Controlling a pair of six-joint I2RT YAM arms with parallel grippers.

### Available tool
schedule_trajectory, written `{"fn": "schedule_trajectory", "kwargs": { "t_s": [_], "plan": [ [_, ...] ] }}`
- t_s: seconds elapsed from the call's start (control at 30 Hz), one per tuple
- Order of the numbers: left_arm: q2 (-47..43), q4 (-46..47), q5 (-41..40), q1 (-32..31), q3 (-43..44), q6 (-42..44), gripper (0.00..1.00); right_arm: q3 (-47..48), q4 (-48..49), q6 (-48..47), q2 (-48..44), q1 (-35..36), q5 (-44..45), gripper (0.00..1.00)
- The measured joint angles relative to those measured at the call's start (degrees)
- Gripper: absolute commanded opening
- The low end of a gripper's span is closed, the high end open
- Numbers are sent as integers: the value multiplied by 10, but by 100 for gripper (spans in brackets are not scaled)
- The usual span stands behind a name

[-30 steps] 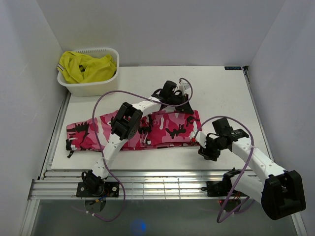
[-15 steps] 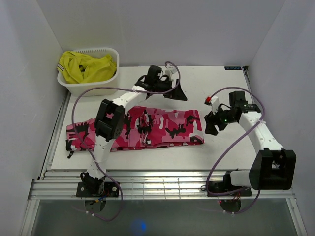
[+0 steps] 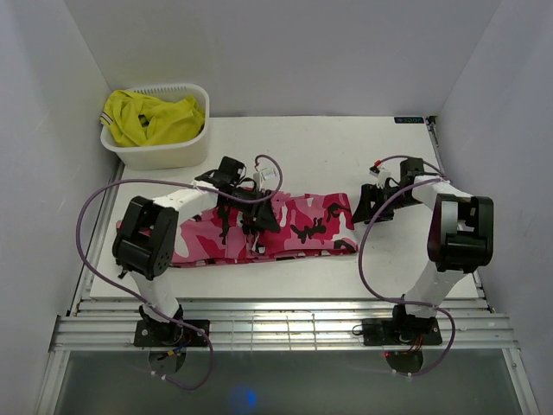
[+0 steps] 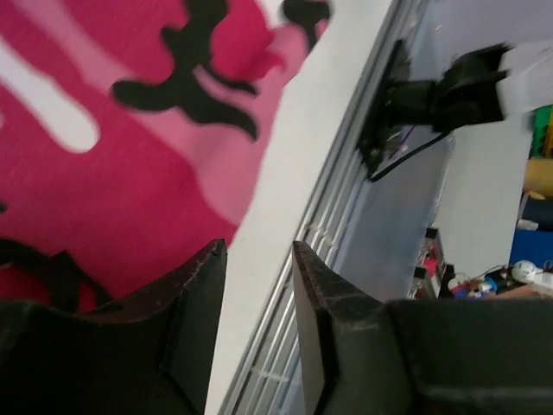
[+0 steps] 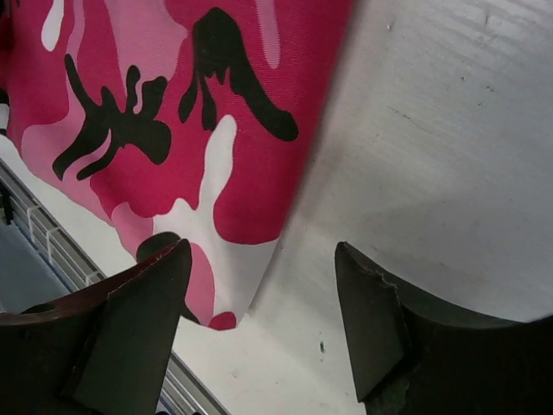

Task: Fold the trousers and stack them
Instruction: Fold the trousers

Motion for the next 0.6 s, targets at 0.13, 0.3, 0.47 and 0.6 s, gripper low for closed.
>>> {"fn": "schedule_trajectory", "kwargs": {
  "t_s": [0.13,0.3,0.47,0.6],
  "plan": [
    [52,-64,-42,35,-17,37,40,1,19,42,57,0,-18,72],
    [67,-132,-73,134,-31,67,45,2,28,68,69,0,-38,68],
    [54,-159,-69,154,-30,99,56,1,35,76,83,0,-62,64],
    [45,-161,-69,149,-28,107,56,1,31,73,106,0,-105,61]
  ]
}}
